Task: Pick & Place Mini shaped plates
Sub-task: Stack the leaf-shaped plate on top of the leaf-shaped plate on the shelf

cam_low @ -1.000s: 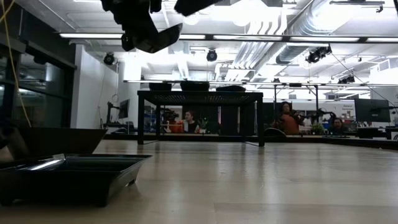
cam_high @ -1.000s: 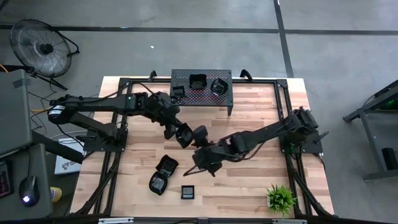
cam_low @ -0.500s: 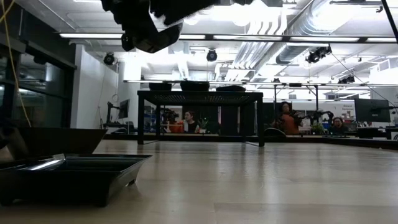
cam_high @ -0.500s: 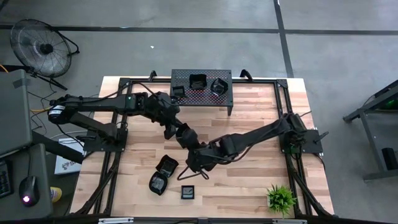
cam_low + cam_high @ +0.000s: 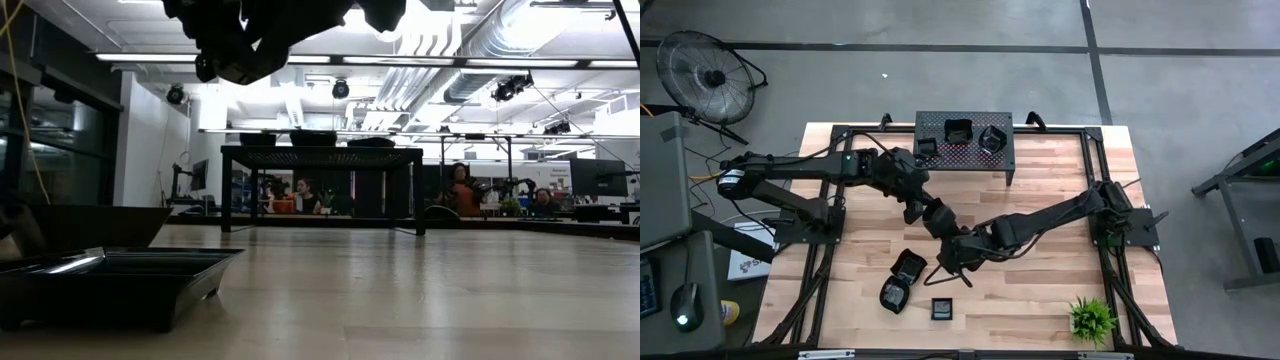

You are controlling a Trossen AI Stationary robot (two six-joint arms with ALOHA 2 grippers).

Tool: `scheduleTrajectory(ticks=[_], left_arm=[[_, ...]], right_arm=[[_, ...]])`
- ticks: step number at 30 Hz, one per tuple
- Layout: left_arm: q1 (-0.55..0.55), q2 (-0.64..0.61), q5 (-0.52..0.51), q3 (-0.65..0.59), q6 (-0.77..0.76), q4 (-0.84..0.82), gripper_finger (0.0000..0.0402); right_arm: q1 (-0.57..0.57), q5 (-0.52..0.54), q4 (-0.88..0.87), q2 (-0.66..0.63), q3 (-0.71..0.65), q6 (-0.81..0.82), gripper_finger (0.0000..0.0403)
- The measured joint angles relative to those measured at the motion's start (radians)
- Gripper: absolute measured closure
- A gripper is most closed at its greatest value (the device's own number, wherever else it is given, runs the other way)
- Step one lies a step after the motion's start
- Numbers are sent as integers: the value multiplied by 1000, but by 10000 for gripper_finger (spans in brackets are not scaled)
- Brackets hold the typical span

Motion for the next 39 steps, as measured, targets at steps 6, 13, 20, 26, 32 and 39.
scheduleTrajectory(ticks=[6, 13, 20, 26, 32, 39], left_arm=[[0, 0, -5, 0, 19, 0, 401], [0, 0, -48, 0, 52, 2, 401], [0, 0, -51, 0, 74, 13, 401], [0, 0, -51, 0, 75, 14, 401], [0, 0, -52, 0, 74, 14, 401], [0, 0, -48, 0, 74, 14, 401]], right_arm=[[-11, -3, -9, 0, 0, 2, 303], [-13, -14, -16, 0, 0, 3, 340], [-15, -20, -29, 0, 0, 3, 371], [-25, -22, -30, 0, 0, 2, 382], [-48, -60, -32, 0, 0, 7, 360], [-57, -85, -31, 0, 0, 6, 312]])
